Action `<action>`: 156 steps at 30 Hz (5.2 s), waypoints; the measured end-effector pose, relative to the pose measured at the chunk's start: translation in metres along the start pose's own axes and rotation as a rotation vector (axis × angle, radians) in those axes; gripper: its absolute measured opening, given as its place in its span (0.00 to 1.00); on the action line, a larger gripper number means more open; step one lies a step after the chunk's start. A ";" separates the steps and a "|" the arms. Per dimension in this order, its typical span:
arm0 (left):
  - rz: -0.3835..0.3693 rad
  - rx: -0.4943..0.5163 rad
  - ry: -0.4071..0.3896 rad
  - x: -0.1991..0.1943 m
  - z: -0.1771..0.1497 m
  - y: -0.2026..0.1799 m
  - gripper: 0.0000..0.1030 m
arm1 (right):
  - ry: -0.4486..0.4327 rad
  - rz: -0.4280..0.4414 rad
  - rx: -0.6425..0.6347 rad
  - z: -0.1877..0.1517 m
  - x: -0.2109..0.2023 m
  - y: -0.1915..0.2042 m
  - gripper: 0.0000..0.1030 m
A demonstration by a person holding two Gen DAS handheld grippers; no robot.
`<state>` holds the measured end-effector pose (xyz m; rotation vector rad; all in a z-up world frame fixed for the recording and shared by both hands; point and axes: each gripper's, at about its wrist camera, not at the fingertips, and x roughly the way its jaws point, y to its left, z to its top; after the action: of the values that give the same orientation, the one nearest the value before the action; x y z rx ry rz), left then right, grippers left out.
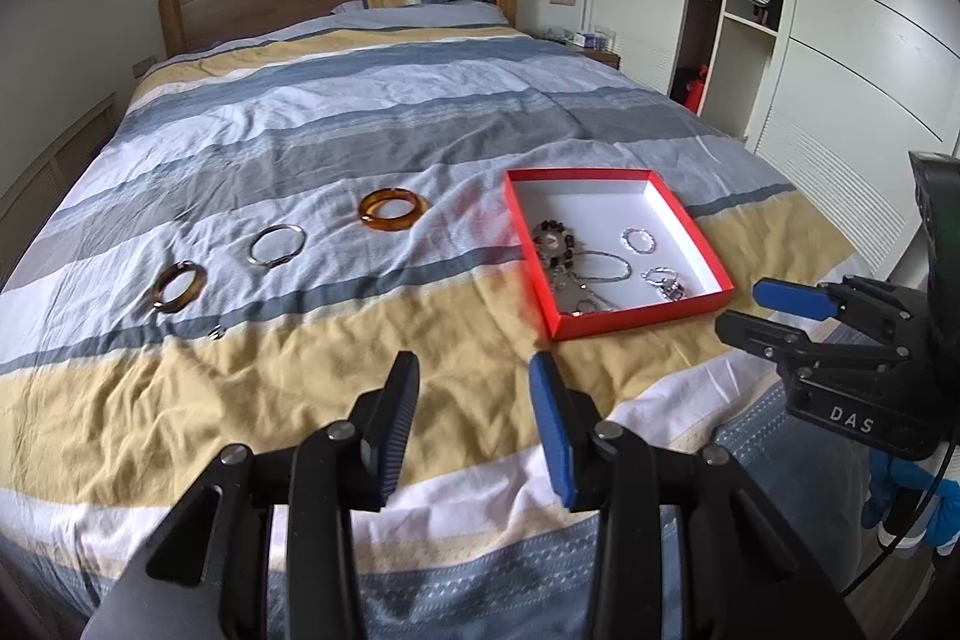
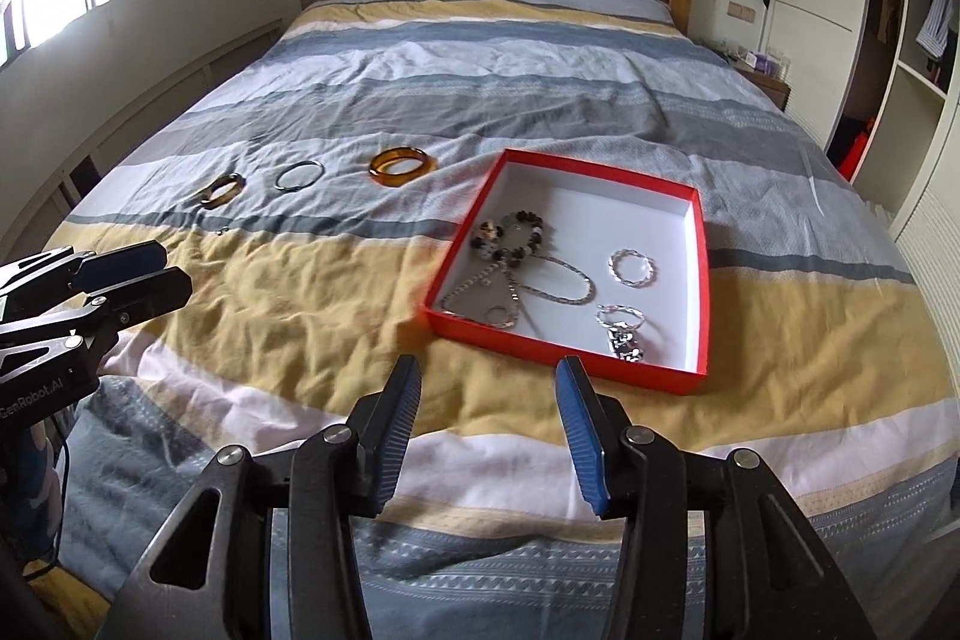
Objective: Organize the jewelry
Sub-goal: 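Lift both open tools away from the red box, then move the left tool to the small silver ring while the right tool approaches the amber bangle, then grasp the small silver ring with the left tool while the right tool grasps the amber bangle, then drop the ring into the red box with the left tool while the right tool releases the bangle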
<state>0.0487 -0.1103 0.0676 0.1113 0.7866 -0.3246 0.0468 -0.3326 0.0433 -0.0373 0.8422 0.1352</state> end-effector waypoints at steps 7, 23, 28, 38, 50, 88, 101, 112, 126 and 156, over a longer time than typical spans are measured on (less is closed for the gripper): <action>0.064 -0.050 -0.029 -0.033 -0.018 0.029 0.38 | -0.010 0.016 -0.041 -0.002 -0.021 0.030 0.47; 0.177 -0.197 -0.009 -0.052 -0.058 0.113 0.39 | 0.022 0.069 -0.134 0.006 -0.010 0.098 0.47; 0.204 -0.227 0.013 -0.043 -0.064 0.132 0.39 | 0.042 0.087 -0.151 0.009 0.004 0.111 0.48; 0.232 -0.269 0.071 -0.008 -0.070 0.168 0.39 | 0.084 0.129 -0.179 0.023 0.048 0.132 0.51; 0.201 -0.364 0.088 0.049 -0.060 0.237 0.40 | 0.107 0.200 -0.202 0.060 0.131 0.151 0.52; 0.118 -0.267 0.083 0.187 -0.020 0.247 0.18 | 0.096 0.118 -0.013 0.172 0.339 0.096 0.77; 0.118 -0.278 0.037 0.152 -0.014 0.237 0.17 | 0.034 0.187 -0.013 0.152 0.277 0.107 0.76; 0.027 -0.185 0.011 0.119 0.016 0.166 0.17 | -0.047 0.190 0.018 0.141 0.186 0.066 0.76; -0.272 0.014 0.053 0.175 0.094 -0.001 0.17 | 0.065 -0.028 -0.012 0.092 0.173 -0.098 0.77; -0.281 0.209 0.248 0.243 0.060 -0.094 0.21 | 0.152 0.075 -0.206 0.068 0.209 -0.127 0.77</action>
<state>0.2191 -0.2717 -0.0609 0.2422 1.0152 -0.6690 0.2517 -0.4306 -0.0695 -0.2119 0.9789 0.2929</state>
